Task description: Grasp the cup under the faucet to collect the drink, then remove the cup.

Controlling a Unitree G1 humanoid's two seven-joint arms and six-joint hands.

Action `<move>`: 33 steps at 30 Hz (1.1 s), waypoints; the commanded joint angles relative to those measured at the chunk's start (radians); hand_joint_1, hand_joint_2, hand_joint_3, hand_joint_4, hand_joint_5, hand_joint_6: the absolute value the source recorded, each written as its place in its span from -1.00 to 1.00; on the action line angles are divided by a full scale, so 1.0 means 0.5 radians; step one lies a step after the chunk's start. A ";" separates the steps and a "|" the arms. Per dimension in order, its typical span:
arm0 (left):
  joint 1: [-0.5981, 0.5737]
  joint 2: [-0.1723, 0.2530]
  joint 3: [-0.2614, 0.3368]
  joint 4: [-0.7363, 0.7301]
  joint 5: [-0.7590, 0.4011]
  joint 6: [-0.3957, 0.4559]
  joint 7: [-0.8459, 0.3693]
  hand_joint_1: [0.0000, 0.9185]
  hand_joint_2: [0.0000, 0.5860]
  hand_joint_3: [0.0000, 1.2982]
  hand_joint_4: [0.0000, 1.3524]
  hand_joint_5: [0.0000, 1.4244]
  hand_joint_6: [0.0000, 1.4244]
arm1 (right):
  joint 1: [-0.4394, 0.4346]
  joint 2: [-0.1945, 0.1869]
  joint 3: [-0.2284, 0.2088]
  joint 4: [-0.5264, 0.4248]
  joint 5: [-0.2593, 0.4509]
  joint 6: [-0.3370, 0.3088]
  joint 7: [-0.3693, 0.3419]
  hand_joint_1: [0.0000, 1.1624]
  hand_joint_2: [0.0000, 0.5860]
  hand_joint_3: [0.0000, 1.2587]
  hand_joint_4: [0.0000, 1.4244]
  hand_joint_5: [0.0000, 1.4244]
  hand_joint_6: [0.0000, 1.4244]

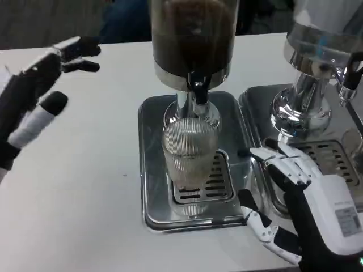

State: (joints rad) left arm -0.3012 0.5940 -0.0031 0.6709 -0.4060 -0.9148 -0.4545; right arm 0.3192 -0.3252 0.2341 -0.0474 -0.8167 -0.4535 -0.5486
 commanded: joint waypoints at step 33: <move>-0.488 -0.355 0.268 -0.550 -0.366 1.836 -1.223 -1.00 -0.92 -0.79 -0.91 -0.78 -0.90 | -0.020 0.203 -0.045 0.239 0.231 -0.046 -0.034 -0.38 0.57 -0.66 -0.76 -0.88 -0.80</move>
State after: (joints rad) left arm -0.5135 0.4251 0.1361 0.3803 -0.6173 0.0071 -1.0504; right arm 0.3074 -0.2330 0.2129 0.0714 -0.7120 -0.4660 -0.5485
